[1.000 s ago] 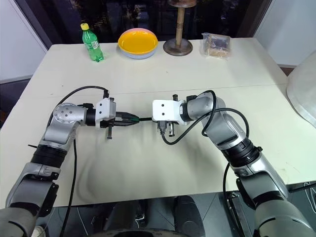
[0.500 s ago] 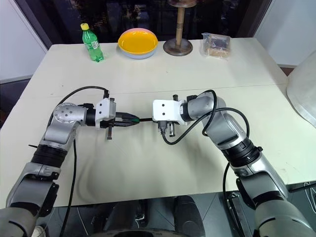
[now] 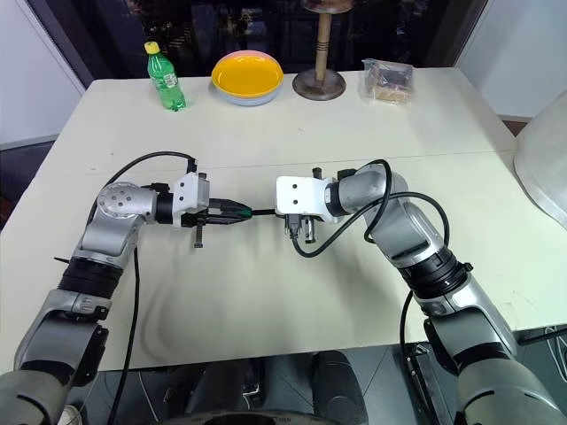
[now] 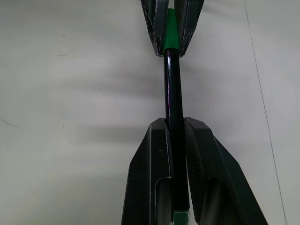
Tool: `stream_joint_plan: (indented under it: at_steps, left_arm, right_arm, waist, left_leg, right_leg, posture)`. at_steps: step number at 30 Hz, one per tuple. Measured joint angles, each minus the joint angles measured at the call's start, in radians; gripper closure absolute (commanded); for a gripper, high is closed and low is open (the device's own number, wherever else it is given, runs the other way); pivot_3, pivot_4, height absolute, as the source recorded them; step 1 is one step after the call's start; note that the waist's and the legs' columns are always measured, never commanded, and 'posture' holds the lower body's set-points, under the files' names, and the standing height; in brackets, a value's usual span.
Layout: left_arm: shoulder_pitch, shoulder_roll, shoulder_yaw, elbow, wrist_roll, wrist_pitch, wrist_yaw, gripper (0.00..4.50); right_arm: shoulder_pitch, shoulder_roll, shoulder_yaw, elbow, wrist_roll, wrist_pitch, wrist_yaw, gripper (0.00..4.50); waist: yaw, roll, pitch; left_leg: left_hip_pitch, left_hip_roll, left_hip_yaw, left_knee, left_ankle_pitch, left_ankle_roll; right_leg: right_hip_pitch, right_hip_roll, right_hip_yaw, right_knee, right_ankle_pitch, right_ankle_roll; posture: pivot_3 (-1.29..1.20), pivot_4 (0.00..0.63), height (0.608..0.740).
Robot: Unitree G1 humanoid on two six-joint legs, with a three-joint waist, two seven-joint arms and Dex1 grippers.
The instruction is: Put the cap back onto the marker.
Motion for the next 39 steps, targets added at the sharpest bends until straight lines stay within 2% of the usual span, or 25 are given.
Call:
stream_joint_plan:
  at_steps: [32, 39]
  left_arm:
    - [-0.038, -0.016, -0.002, 0.013, 0.032, 0.004, -0.007, 4.50]
    - [-0.039, -0.017, -0.002, -0.010, 0.025, 0.125, -0.033, 4.50]
  right_arm:
    - [0.000, 0.000, -0.019, 0.006, -0.016, 0.000, 0.005, 4.46]
    - [0.000, 0.009, -0.007, 0.015, -0.038, -0.007, 0.005, 4.46]
  waist:
    - [0.000, 0.000, 0.000]
    - [0.000, 0.000, 0.000]
  left_leg:
    - [0.000, 0.000, 0.000, 0.000, 0.000, 0.000]
    - [0.000, 0.000, 0.000, 0.000, 0.000, 0.000]
  right_leg:
    - [0.000, 0.000, 0.000, 0.000, 0.000, 0.000]
    - [0.000, 0.000, 0.000, 0.000, 0.000, 0.000]
  posture:
    - [0.00, 0.150, 0.740]
    - [0.00, 0.150, 0.740]
